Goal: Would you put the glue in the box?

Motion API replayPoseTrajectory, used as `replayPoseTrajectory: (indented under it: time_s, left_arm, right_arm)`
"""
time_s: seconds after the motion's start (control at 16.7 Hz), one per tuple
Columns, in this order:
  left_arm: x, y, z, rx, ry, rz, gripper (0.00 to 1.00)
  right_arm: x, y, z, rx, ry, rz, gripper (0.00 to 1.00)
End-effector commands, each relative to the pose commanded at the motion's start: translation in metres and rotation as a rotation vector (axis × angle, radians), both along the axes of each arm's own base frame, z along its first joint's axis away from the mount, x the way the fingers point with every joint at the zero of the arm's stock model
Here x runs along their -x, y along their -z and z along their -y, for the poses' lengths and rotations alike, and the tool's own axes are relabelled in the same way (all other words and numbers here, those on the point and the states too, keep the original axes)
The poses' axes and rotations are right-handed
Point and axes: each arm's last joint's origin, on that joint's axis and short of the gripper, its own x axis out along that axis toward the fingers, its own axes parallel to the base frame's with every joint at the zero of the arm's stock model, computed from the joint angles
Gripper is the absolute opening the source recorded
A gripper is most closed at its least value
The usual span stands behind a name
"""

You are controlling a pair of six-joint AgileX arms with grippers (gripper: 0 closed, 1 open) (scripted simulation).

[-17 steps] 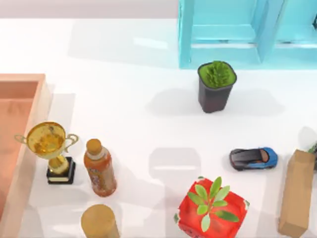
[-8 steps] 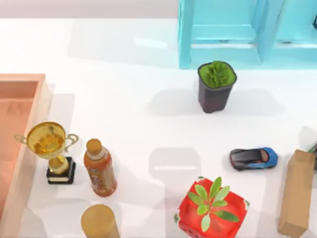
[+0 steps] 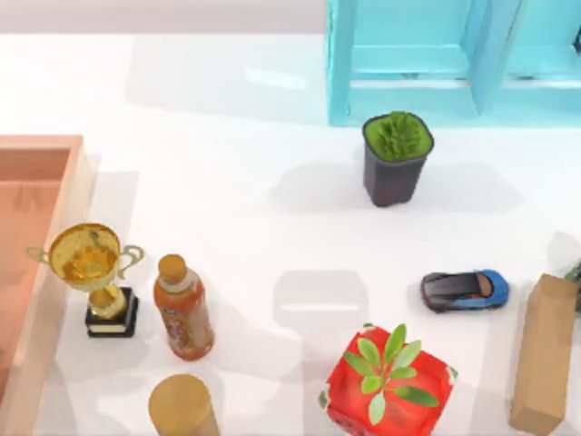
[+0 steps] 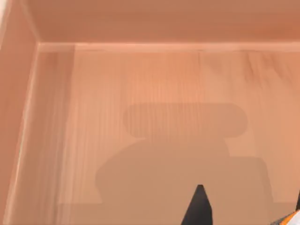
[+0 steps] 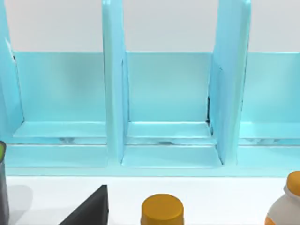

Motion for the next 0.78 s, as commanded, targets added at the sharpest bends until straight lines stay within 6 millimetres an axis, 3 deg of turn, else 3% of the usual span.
replayPoseTrajectory:
  time_s: [0.42, 0.66, 0.78]
  left_arm:
    - [-0.017, 0.024, 0.003, 0.001, 0.000, 0.005, 0.00]
    - [-0.018, 0.026, 0.004, 0.002, -0.001, 0.001, 0.00]
    - [-0.018, 0.026, 0.004, 0.002, -0.001, 0.001, 0.15]
  right_arm:
    - [0.000, 0.000, 0.000, 0.000, 0.000, 0.000, 1.00]
    - [0.000, 0.000, 0.000, 0.000, 0.000, 0.000, 1.00]
    - [0.000, 0.000, 0.000, 0.000, 0.000, 0.000, 1.00]
